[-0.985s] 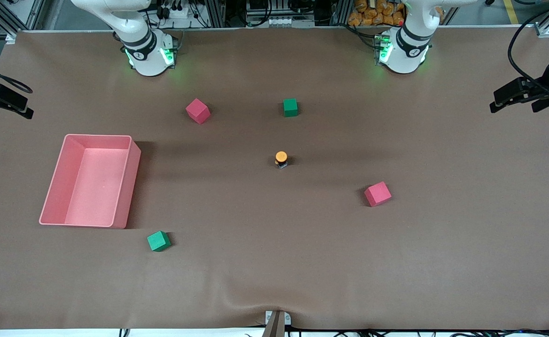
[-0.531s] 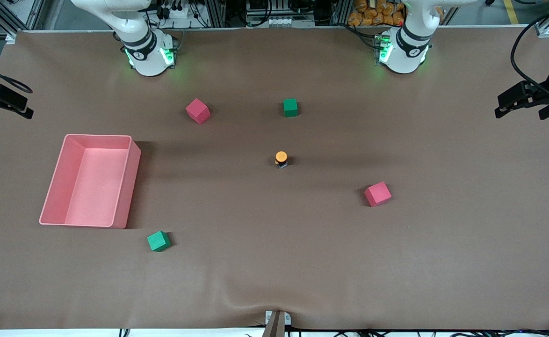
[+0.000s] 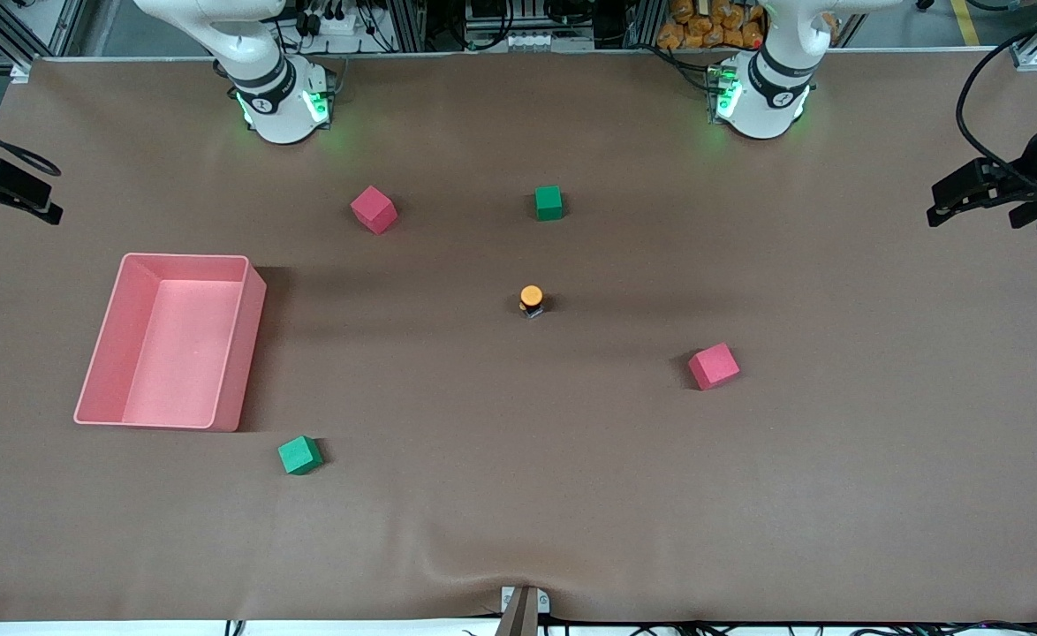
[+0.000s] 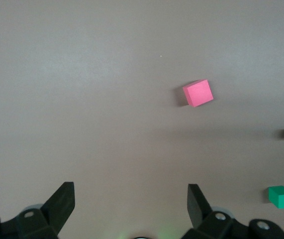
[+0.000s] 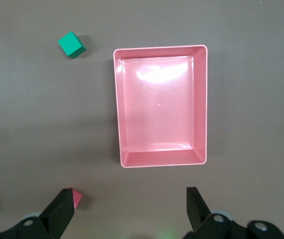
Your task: Place and upright button with both arms
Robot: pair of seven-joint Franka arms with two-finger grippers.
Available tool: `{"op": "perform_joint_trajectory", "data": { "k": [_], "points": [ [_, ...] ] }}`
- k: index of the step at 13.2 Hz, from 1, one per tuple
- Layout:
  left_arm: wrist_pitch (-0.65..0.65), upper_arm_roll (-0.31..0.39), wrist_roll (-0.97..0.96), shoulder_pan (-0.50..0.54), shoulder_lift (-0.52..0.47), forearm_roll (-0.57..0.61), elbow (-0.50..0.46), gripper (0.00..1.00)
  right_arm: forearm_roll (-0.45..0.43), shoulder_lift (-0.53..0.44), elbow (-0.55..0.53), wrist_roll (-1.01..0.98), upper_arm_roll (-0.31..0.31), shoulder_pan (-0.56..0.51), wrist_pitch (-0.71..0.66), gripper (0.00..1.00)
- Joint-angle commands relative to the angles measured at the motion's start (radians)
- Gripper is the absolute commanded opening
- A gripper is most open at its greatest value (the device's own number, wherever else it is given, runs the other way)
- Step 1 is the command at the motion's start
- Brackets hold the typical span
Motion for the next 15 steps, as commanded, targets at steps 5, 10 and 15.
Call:
{"op": "perform_joint_trajectory", "data": {
  "k": [5,10,15],
  "points": [
    [0.004,0.000,-0.020,-0.018,-0.002,0.026,0.002,1.00,0.001,0.007,0.021,0.002,0.006,-0.006,-0.014,1.00],
    [0.004,0.002,-0.008,-0.017,-0.002,0.027,0.005,1.00,0.001,0.007,0.021,0.002,0.006,-0.003,-0.014,1.00],
    [0.002,0.005,-0.008,-0.014,-0.005,0.027,0.005,1.00,0.001,0.007,0.021,0.002,0.006,-0.003,-0.014,1.00]
  ]
}}
